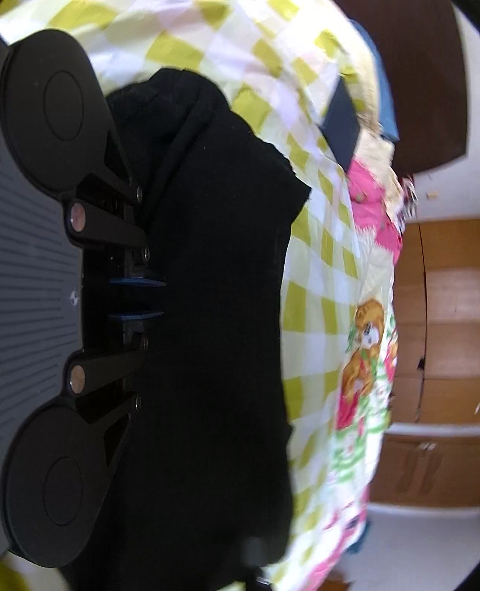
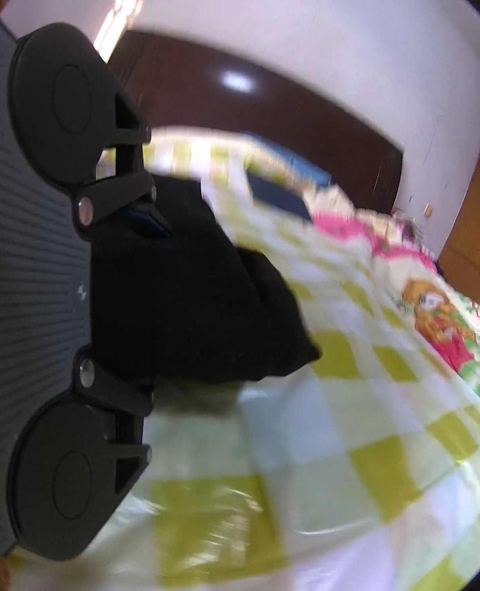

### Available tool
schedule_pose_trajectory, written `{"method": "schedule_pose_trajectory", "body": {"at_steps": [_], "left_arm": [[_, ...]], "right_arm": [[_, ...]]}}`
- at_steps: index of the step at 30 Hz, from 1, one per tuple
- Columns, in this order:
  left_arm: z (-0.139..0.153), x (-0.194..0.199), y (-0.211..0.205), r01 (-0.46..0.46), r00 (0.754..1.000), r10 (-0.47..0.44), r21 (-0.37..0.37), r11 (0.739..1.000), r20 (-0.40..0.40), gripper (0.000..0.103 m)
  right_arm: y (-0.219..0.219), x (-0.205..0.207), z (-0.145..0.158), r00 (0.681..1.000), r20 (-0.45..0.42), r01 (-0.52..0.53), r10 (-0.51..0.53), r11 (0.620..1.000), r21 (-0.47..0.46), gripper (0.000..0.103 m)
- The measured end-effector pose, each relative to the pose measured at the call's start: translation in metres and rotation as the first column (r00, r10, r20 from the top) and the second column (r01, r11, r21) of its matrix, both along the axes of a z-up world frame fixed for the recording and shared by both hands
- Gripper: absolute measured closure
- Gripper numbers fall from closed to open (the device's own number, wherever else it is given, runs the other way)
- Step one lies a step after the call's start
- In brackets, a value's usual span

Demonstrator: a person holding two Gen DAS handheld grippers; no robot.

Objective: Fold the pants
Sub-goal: 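Press the folded pants flat with both grippers and open them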

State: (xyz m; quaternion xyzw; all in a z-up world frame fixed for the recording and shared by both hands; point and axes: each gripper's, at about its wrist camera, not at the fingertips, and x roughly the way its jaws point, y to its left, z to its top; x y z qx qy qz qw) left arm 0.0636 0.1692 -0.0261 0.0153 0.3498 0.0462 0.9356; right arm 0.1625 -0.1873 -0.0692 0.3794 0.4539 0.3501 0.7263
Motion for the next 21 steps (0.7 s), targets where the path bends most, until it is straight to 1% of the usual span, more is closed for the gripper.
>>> {"method": "schedule_pose_trajectory", "body": {"at_steps": [2, 4, 6, 7, 8, 10, 12, 13, 14, 15, 16, 18, 19, 20, 21], "left_arm": [[0.003, 0.0, -0.006, 0.019, 1.0, -0.019, 0.037, 0.999, -0.007, 0.074], [0.007, 0.003, -0.008, 0.025, 1.0, -0.024, 0.026, 0.999, -0.012, 0.074], [0.01, 0.007, -0.012, 0.027, 0.999, -0.026, 0.027, 0.999, -0.023, 0.074], [0.011, 0.006, -0.015, 0.028, 0.999, -0.027, 0.034, 0.999, -0.029, 0.074], [0.013, 0.005, -0.019, 0.041, 0.999, -0.04, 0.028, 0.999, -0.035, 0.074], [0.014, 0.001, -0.03, 0.07, 0.996, -0.07, 0.002, 0.998, -0.053, 0.074], [0.014, -0.006, -0.045, 0.116, 0.991, -0.115, 0.0, 0.993, -0.069, 0.074], [0.013, -0.008, -0.055, 0.135, 0.988, -0.136, -0.012, 0.991, -0.075, 0.074], [0.013, -0.009, -0.062, 0.147, 0.986, -0.149, -0.04, 0.988, -0.08, 0.074], [0.012, -0.011, -0.071, 0.164, 0.982, -0.17, -0.076, 0.984, -0.085, 0.074], [0.012, -0.012, -0.081, 0.179, 0.979, -0.187, -0.095, 0.979, -0.084, 0.074], [0.015, -0.015, -0.1, 0.218, 0.971, -0.226, -0.11, 0.97, -0.075, 0.074], [0.018, -0.017, -0.106, 0.238, 0.967, -0.247, -0.123, 0.964, -0.067, 0.074], [0.022, -0.019, -0.112, 0.257, 0.962, -0.267, -0.135, 0.957, -0.058, 0.074], [0.025, -0.02, -0.116, 0.273, 0.958, -0.281, -0.135, 0.953, -0.051, 0.074]], "right_arm": [[0.001, -0.003, -0.014, 0.999, -0.035, 0.005, -0.004, 1.0, 0.029, 0.037], [0.009, -0.001, -0.02, 0.999, -0.035, 0.005, -0.004, 1.0, 0.027, 0.037], [0.012, 0.005, -0.017, 0.999, -0.052, 0.014, -0.014, 1.0, 0.007, 0.06], [0.009, 0.012, -0.016, 0.997, -0.075, 0.015, -0.014, 1.0, 0.009, 0.075], [0.004, 0.016, -0.014, 0.997, -0.078, 0.02, -0.019, 1.0, 0.02, 0.081], [-0.01, 0.02, -0.002, 0.999, -0.03, 0.018, -0.019, 0.999, -0.029, 0.084], [-0.024, 0.023, 0.012, 1.0, 0.016, -0.006, 0.007, 0.995, -0.101, 0.085], [-0.031, 0.026, 0.018, 0.999, 0.033, -0.018, 0.023, 0.99, -0.142, 0.085], [-0.038, 0.029, 0.023, 0.998, 0.046, -0.031, 0.04, 0.982, -0.184, 0.085], [-0.046, 0.033, 0.025, 0.998, 0.047, -0.037, 0.049, 0.975, -0.221, 0.085], [-0.054, 0.038, 0.027, 0.997, 0.042, -0.047, 0.06, 0.966, -0.254, 0.085], [-0.069, 0.047, 0.029, 0.995, 0.046, -0.064, 0.083, 0.945, -0.321, 0.084], [-0.078, 0.047, 0.031, 0.996, 0.044, -0.055, 0.075, 0.937, -0.345, 0.08], [-0.086, 0.049, 0.034, 0.997, 0.04, -0.053, 0.073, 0.926, -0.374, 0.073], [-0.093, 0.048, 0.038, 0.997, 0.045, -0.044, 0.067, 0.914, -0.403, 0.069]]}}
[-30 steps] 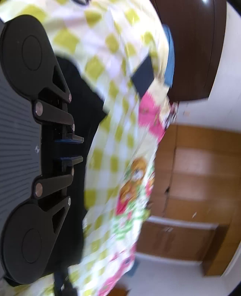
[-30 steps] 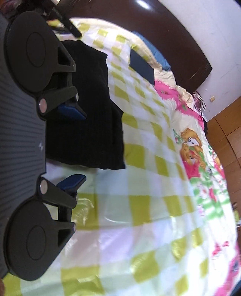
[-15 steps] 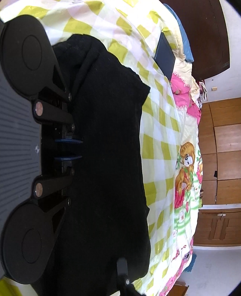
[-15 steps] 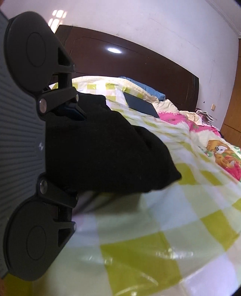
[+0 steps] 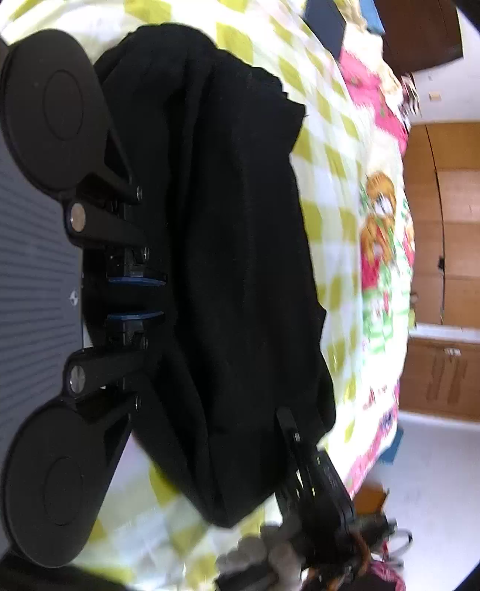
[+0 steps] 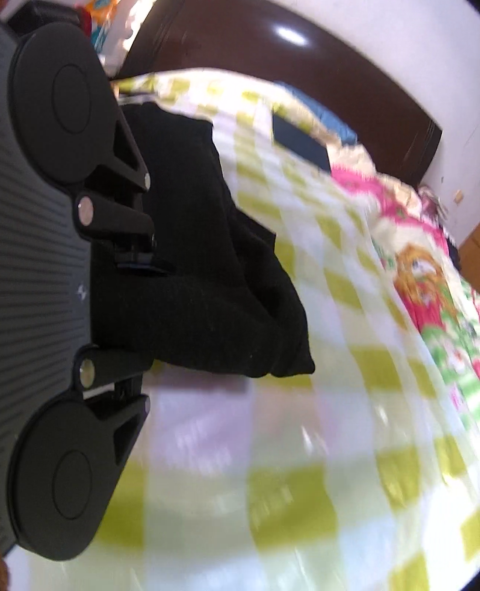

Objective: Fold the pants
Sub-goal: 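Press the folded pants flat with both grippers and open them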

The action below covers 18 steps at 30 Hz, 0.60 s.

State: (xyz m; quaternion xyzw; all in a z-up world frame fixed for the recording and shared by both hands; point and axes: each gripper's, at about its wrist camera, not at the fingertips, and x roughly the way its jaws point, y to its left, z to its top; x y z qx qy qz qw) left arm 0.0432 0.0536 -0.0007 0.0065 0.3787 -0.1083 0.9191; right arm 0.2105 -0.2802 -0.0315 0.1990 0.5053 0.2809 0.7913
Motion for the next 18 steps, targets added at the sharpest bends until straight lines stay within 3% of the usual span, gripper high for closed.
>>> {"method": "schedule_pose_trajectory", "body": {"at_steps": [4, 8, 10, 14, 18], "left_arm": [[0.013, -0.002, 0.004, -0.001, 0.998, -0.003, 0.063, 0.998, 0.061, 0.073], [0.012, 0.006, 0.019, -0.006, 0.999, 0.0, 0.109, 0.994, 0.052, 0.073], [0.006, 0.006, 0.017, 0.029, 0.999, -0.033, 0.124, 0.992, 0.032, 0.072], [-0.008, -0.004, 0.01, 0.079, 0.997, -0.082, 0.179, 0.981, 0.009, 0.071], [-0.007, -0.004, 0.016, 0.068, 0.998, -0.07, 0.16, 0.985, 0.005, 0.068]], "right_arm": [[-0.01, -0.035, 0.032, 0.987, 0.162, 0.04, -0.017, 0.989, -0.14, 0.064], [0.006, -0.085, 0.048, 0.956, 0.287, 0.03, 0.064, 0.95, -0.312, 0.061], [0.005, -0.088, 0.046, 0.956, 0.287, 0.041, 0.063, 0.939, -0.341, 0.058], [-0.021, -0.065, 0.037, 0.978, 0.197, 0.132, -0.073, 0.942, -0.307, 0.049], [-0.043, -0.081, 0.065, 0.943, 0.307, 0.243, -0.131, 0.899, -0.363, 0.047]]}}
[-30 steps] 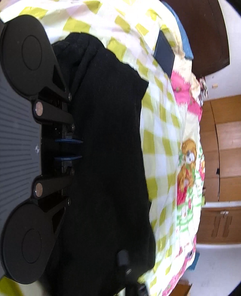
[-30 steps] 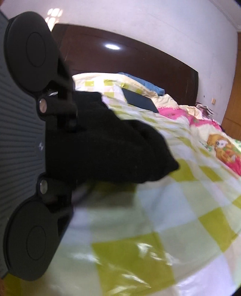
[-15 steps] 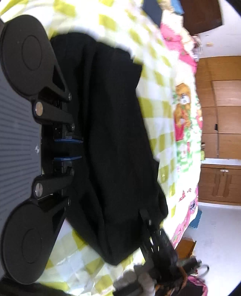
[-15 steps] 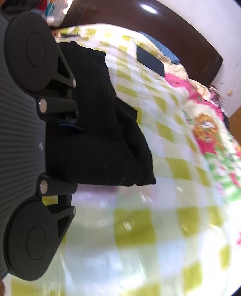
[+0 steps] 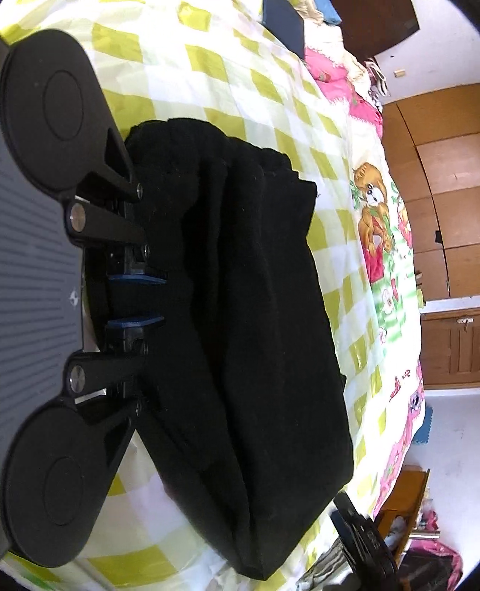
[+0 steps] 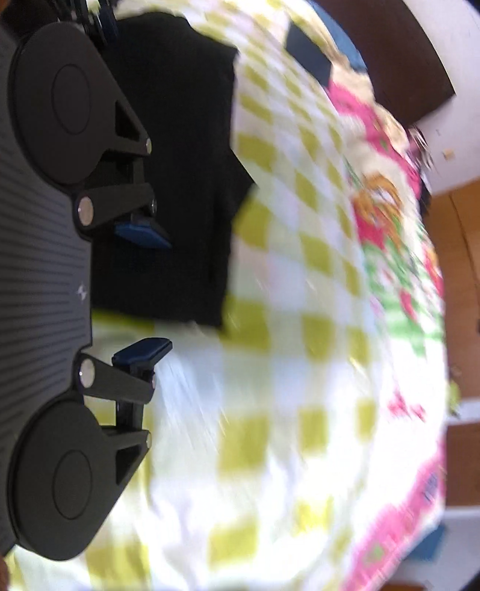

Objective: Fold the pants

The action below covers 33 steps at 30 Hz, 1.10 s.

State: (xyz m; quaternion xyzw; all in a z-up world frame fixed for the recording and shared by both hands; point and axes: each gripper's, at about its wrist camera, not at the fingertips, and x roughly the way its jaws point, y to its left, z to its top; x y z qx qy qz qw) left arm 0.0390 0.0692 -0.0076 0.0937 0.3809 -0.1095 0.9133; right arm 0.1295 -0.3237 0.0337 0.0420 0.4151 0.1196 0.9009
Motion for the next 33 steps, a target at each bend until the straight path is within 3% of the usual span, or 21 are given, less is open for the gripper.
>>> {"method": "schedule_pose_trajectory", "body": {"at_steps": [2, 6, 8, 10, 11, 15, 17, 19, 22, 24, 27, 33], "left_arm": [[0.003, -0.002, 0.0, 0.008, 1.0, -0.008, -0.001, 1.0, 0.011, 0.068], [0.006, -0.004, 0.008, -0.018, 1.0, 0.018, -0.011, 1.0, 0.023, 0.068], [0.0, -0.006, 0.01, -0.024, 1.0, 0.024, 0.007, 1.0, 0.012, 0.067], [0.0, -0.011, 0.013, -0.019, 1.0, 0.019, 0.018, 1.0, 0.009, 0.067], [0.002, -0.013, 0.014, -0.018, 1.0, 0.018, 0.013, 1.0, 0.012, 0.067], [0.022, -0.017, 0.025, -0.013, 0.996, 0.013, -0.003, 1.0, 0.084, 0.067], [0.028, -0.012, 0.029, -0.006, 0.992, 0.004, 0.018, 1.0, 0.123, 0.063], [0.025, -0.005, 0.03, 0.021, 0.986, -0.038, 0.103, 0.994, 0.163, 0.062], [0.011, -0.001, 0.026, 0.11, 0.972, -0.159, 0.262, 0.959, 0.175, 0.062], [0.002, -0.005, 0.019, 0.194, 0.948, -0.273, 0.381, 0.904, 0.167, 0.061], [-0.004, -0.009, 0.014, 0.297, 0.908, -0.395, 0.453, 0.84, 0.137, 0.06], [0.002, 0.007, 0.011, 0.295, 0.887, -0.427, 0.497, 0.816, 0.176, 0.057]], "right_arm": [[0.013, -0.024, 0.017, 0.993, 0.069, -0.1, 0.097, 0.995, 0.032, 0.047], [0.077, -0.066, 0.008, 0.931, 0.046, -0.364, 0.361, 0.925, 0.11, 0.049], [0.102, -0.076, -0.019, 0.903, -0.024, -0.423, 0.43, 0.896, 0.135, 0.049], [0.114, -0.081, -0.05, 0.875, -0.161, -0.429, 0.457, 0.885, 0.179, 0.046], [0.116, -0.085, -0.056, 0.87, -0.174, -0.434, 0.46, 0.885, 0.171, 0.046], [0.115, -0.082, -0.023, 0.872, -0.113, -0.454, 0.476, 0.873, 0.179, 0.047], [0.123, -0.078, -0.005, 0.872, -0.027, -0.484, 0.49, 0.868, 0.109, 0.046], [0.141, -0.073, -0.001, 0.845, 0.032, -0.534, 0.534, 0.845, -0.003, 0.045], [0.166, -0.067, -0.021, 0.814, 0.011, -0.577, 0.581, 0.81, -0.104, 0.045], [0.178, -0.069, -0.034, 0.787, -0.016, -0.611, 0.617, 0.775, -0.163, 0.045], [0.185, -0.067, -0.039, 0.767, -0.026, -0.633, 0.641, 0.75, -0.193, 0.043], [0.205, -0.068, -0.048, 0.743, 0.007, -0.642, 0.669, 0.715, -0.276, 0.042]]}}
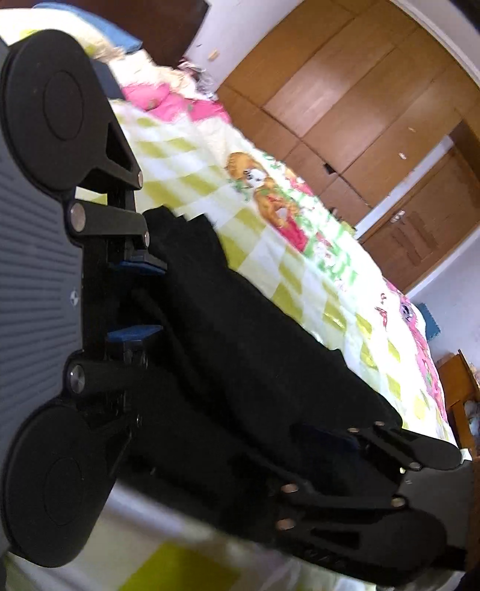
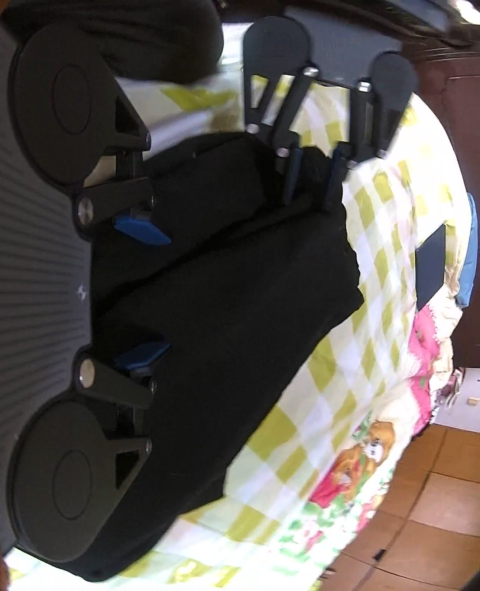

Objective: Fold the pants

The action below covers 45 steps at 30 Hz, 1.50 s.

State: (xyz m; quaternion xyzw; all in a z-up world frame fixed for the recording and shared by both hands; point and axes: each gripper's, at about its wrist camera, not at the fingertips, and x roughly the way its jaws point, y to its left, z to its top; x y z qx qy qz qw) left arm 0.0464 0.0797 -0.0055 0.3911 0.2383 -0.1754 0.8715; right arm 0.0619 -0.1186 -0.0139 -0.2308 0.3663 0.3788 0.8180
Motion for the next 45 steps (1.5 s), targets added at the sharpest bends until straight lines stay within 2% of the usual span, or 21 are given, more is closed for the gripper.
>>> {"method": "schedule_pose_trajectory", "body": {"at_steps": [3, 5, 6, 8, 9, 10, 11, 15, 19, 22, 24, 25, 27, 29, 30, 31, 35, 40, 42, 43, 45], "left_arm": [[-0.012, 0.012, -0.008, 0.051, 0.999, -0.051, 0.073, 0.996, 0.008, 0.053], [-0.022, 0.012, -0.014, 0.084, 0.995, -0.092, 0.165, 0.983, 0.041, 0.052], [-0.022, 0.012, -0.015, 0.083, 0.995, -0.091, 0.175, 0.981, 0.037, 0.054], [-0.019, 0.016, -0.013, 0.054, 0.998, -0.056, 0.139, 0.989, 0.009, 0.068], [-0.017, 0.017, -0.013, 0.038, 0.999, -0.04, 0.128, 0.991, 0.013, 0.069], [-0.014, 0.017, -0.012, 0.024, 0.999, -0.027, 0.117, 0.993, 0.026, 0.072], [-0.011, 0.015, -0.012, 0.015, 0.999, -0.019, 0.105, 0.994, 0.032, 0.074], [0.01, 0.0, -0.009, -0.016, 0.997, 0.01, 0.071, 0.997, 0.075, 0.078], [0.025, -0.017, 0.0, -0.075, 0.996, 0.074, 0.016, 0.997, 0.055, 0.085], [0.003, -0.016, 0.005, -0.112, 0.994, 0.111, 0.051, 0.992, 0.025, 0.085], [-0.004, -0.019, 0.003, -0.076, 0.996, 0.073, 0.071, 0.995, 0.042, 0.084], [-0.003, -0.022, 0.001, -0.047, 0.997, 0.042, 0.076, 0.996, 0.064, 0.079], [-0.002, -0.026, -0.001, 0.01, 0.996, -0.021, 0.117, 0.993, 0.092, 0.077], [-0.005, -0.024, -0.001, 0.057, 0.992, -0.074, 0.158, 0.986, 0.1, 0.07], [-0.007, -0.02, 0.0, 0.079, 0.991, -0.095, 0.17, 0.982, 0.089, 0.067], [-0.01, -0.014, 0.001, 0.103, 0.992, -0.115, 0.185, 0.977, 0.057, 0.057], [-0.021, -0.014, 0.002, 0.217, 0.974, -0.227, 0.27, 0.938, 0.006, 0.053], [-0.023, 0.011, -0.002, 0.144, 0.982, -0.172, 0.282, 0.948, 0.077, 0.047], [-0.031, 0.022, -0.005, 0.116, 0.987, -0.142, 0.287, 0.951, 0.072, 0.056], [-0.033, 0.023, -0.007, 0.114, 0.989, -0.136, 0.289, 0.951, 0.059, 0.069], [-0.031, 0.018, -0.01, 0.104, 0.991, -0.124, 0.283, 0.953, 0.054, 0.074]], "right_arm": [[0.013, 0.003, -0.005, 1.0, 0.019, -0.017, 0.017, 1.0, -0.018, 0.037], [0.015, 0.002, -0.004, 0.999, 0.041, -0.01, 0.011, 1.0, -0.027, 0.04], [0.016, 0.002, -0.004, 0.999, 0.048, 0.007, -0.005, 0.999, -0.034, 0.041], [0.013, 0.009, -0.003, 0.998, 0.026, 0.057, -0.057, 0.998, -0.01, 0.057], [0.011, 0.014, -0.002, 0.997, 0.006, 0.079, -0.079, 0.997, 0.013, 0.062], [0.008, 0.018, 0.002, 0.995, -0.011, 0.099, -0.098, 0.994, 0.037, 0.077], [0.006, 0.019, 0.006, 0.994, -0.029, 0.107, -0.106, 0.992, 0.058, 0.086], [0.005, 0.006, 0.023, 0.997, 0.0, 0.074, -0.074, 0.995, 0.072, 0.088], [0.004, -0.009, 0.03, 0.999, -0.024, 0.038, -0.036, 0.994, 0.1, 0.09], [0.012, -0.009, 0.014, 0.999, -0.012, 0.05, -0.049, 0.997, 0.066, 0.09], [0.016, -0.007, 0.01, 0.998, 0.016, 0.064, -0.065, 0.996, 0.057, 0.086], [0.018, -0.006, 0.011, 0.998, 0.012, 0.059, -0.06, 0.997, 0.053, 0.08], [0.021, -0.008, 0.013, 0.999, 0.017, 0.033, -0.034, 0.997, 0.074, 0.062], [0.03, -0.011, 0.009, 0.999, 0.041, -0.009, 0.007, 0.999, 0.046, 0.043], [0.034, -0.012, 0.006, 0.998, 0.053, -0.021, 0.019, 0.999, 0.03, 0.043], [0.037, -0.011, 0.002, 0.998, 0.057, -0.02, 0.019, 1.0, 0.022, 0.043], [0.043, -0.002, -0.008, 0.998, 0.069, -0.002, 0.002, 1.0, 0.005, 0.044], [0.044, 0.015, -0.004, 0.996, 0.072, 0.056, -0.058, 0.998, 0.033, 0.048], [0.049, 0.015, -0.006, 0.997, 0.078, 0.028, -0.028, 1.0, 0.006, 0.044], [0.053, 0.012, -0.009, 0.995, 0.097, 0.001, 0.001, 1.0, -0.018, 0.043], [0.057, 0.007, -0.013, 0.989, 0.144, -0.035, 0.043, 0.998, -0.053, 0.05]]}}
